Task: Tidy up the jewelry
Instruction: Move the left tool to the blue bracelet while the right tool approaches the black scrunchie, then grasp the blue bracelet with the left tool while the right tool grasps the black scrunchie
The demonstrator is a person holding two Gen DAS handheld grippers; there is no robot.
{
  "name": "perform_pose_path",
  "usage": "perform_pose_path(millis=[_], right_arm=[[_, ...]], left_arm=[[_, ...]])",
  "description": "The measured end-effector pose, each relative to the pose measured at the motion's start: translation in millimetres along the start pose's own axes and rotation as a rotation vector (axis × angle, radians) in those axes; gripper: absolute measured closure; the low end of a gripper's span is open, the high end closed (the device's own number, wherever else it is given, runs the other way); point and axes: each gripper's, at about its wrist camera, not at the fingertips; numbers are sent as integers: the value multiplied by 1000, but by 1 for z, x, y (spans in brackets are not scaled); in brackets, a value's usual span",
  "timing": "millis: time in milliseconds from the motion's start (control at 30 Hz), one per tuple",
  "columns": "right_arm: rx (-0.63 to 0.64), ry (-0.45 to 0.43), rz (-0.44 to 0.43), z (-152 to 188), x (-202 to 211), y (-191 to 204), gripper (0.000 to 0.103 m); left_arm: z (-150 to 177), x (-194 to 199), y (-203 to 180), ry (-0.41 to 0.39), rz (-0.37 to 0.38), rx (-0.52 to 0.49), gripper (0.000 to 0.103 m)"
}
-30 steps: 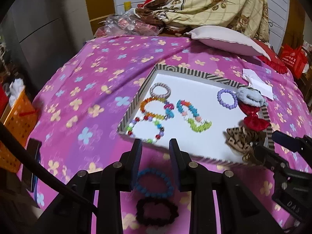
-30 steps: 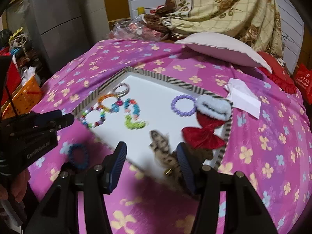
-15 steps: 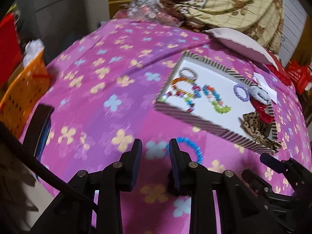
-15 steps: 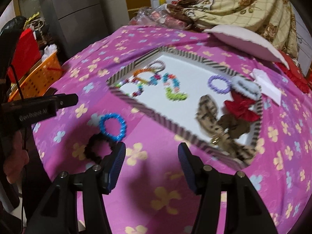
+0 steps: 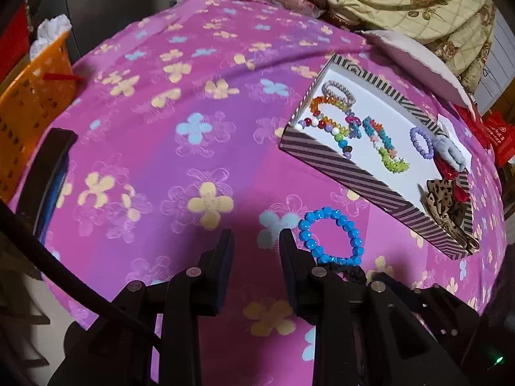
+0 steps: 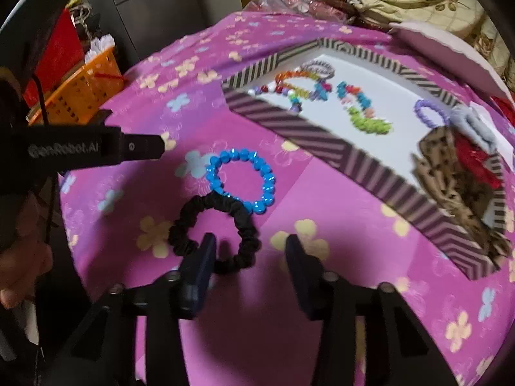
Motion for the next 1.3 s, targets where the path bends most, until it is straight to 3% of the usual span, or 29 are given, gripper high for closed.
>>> perform_pose_path(millis=[33, 133, 500, 733, 867, 967, 1300], right_arm=[[15, 2, 1, -1, -1, 1, 85], [36, 19, 22, 2, 3, -4, 93], [-60, 32, 26, 22, 27, -56, 93], [-71, 16, 10, 23, 26, -58, 93], [-82, 9, 4, 23, 26, -59, 93], [-75, 3, 11, 23, 29, -59, 94], [-55, -73, 25, 9, 68, -56, 94]], left_arm=[[0, -2, 0, 3, 1, 2, 62], [-3, -8, -2, 17, 14, 8, 57], [-2, -33, -26, 51, 5, -65, 53], [-2, -41, -40, 47, -25, -103, 51], [-3, -41, -42, 44, -25, -131, 81], [-5, -39, -37, 61, 17, -113, 82], [-13, 6, -38, -23, 55, -121, 82]])
Point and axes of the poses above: each gripper's, at about its wrist camera, not at the fingertips, and x roughly against the way its jaws point, y to its left, z to its underside, and after that the axes turned 2 degrees about -y, right-handed
